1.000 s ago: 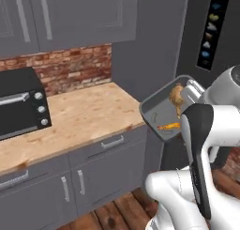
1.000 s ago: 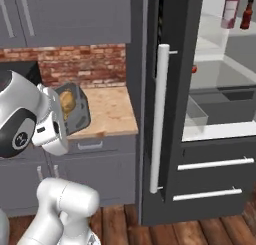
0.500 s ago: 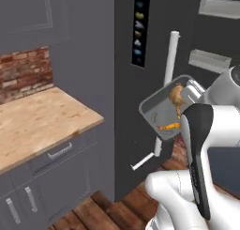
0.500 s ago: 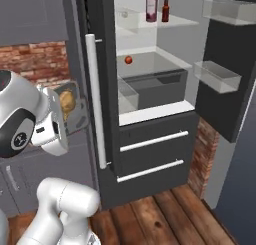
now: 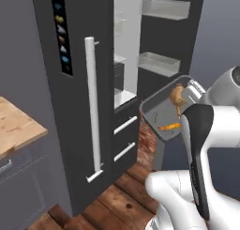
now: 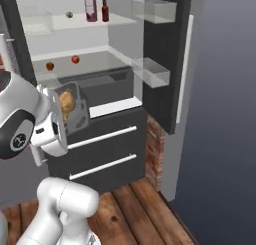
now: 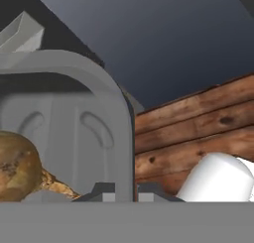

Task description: Place the tupperware on the top shelf of the fridge. Make space for the tupperware among the existing items by rearranging them on the shelves if needed. Close the fridge door when finished.

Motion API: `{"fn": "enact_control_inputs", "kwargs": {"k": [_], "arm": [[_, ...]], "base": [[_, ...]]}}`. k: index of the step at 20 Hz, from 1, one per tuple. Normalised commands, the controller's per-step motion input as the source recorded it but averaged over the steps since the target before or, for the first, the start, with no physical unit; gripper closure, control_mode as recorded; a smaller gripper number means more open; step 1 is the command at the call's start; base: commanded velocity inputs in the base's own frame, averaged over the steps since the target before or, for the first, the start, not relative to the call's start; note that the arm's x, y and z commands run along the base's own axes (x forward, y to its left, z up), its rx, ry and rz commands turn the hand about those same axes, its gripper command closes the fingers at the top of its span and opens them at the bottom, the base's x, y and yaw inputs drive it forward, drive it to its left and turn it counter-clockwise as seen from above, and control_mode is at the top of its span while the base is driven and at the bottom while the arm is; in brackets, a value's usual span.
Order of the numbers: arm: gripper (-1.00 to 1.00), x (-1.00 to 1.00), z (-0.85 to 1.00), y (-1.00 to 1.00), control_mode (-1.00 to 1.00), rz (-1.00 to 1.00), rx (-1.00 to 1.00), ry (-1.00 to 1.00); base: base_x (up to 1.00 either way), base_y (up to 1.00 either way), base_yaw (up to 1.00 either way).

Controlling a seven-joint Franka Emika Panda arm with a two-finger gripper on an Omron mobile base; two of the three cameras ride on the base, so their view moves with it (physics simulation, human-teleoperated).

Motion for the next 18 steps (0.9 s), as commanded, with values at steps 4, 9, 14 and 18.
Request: {"fn": "enact_control_inputs", "kwargs": {"k": [4,9,14,18], "arm": [[1.00,0.00,0.00,0.00,1.00,0.00,0.00,0.00],[1.00,0.00,0.00,0.00,1.00,0.00,0.00,0.00],[1.00,0.00,0.00,0.00,1.00,0.00,0.00,0.00],[1.00,0.00,0.00,0.00,1.00,0.00,0.00,0.00]], "base": [[0.33,-0.66,0.02],[0.42,-0.38,0.35],[0.35,-0.38,0.51],[0.26,-0.59,0.53]]}}
